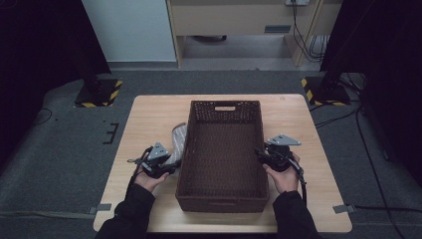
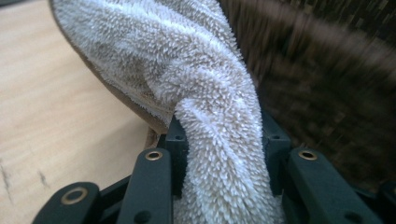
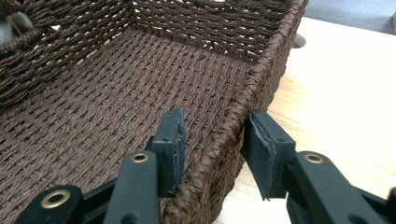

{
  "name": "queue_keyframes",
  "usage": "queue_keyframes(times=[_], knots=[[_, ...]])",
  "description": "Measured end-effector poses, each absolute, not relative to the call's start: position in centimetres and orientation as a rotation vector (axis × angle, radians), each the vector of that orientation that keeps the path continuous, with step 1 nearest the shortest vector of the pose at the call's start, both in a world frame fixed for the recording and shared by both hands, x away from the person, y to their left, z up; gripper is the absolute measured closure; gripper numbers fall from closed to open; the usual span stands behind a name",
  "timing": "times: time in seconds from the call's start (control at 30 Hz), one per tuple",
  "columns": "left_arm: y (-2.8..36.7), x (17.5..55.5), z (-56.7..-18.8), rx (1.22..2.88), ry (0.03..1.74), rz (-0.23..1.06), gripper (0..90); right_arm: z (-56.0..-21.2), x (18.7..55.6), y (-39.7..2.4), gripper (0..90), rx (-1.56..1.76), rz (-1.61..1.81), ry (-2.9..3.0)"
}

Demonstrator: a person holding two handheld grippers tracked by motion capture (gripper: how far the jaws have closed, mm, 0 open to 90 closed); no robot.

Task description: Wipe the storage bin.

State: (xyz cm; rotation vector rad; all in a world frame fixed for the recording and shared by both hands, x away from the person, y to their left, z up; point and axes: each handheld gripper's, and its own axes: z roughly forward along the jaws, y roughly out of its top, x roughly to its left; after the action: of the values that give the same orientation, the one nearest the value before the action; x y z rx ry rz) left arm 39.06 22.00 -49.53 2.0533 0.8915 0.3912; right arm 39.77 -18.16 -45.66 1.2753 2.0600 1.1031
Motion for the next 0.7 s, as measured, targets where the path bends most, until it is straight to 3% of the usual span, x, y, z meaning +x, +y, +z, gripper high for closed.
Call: queue_keyframes(times=[0.2, 0.53, 0.7], knots=[[22.4, 39.0, -50.3, 2.084, 0.913, 0.367, 63.4, -45.6, 39.8, -18.1, 59.2, 1.276, 1.101, 2.062], [24.4, 36.9, -45.8, 1.894, 0.861, 0.412, 63.3, -45.4, 39.7, -17.6, 65.0, 1.303, 1.036, 2.031], [23.8, 36.0, -45.4, 1.925, 0.834, 0.406, 63.2, -45.4, 39.8, -17.4, 66.2, 1.326, 1.032, 2.016]])
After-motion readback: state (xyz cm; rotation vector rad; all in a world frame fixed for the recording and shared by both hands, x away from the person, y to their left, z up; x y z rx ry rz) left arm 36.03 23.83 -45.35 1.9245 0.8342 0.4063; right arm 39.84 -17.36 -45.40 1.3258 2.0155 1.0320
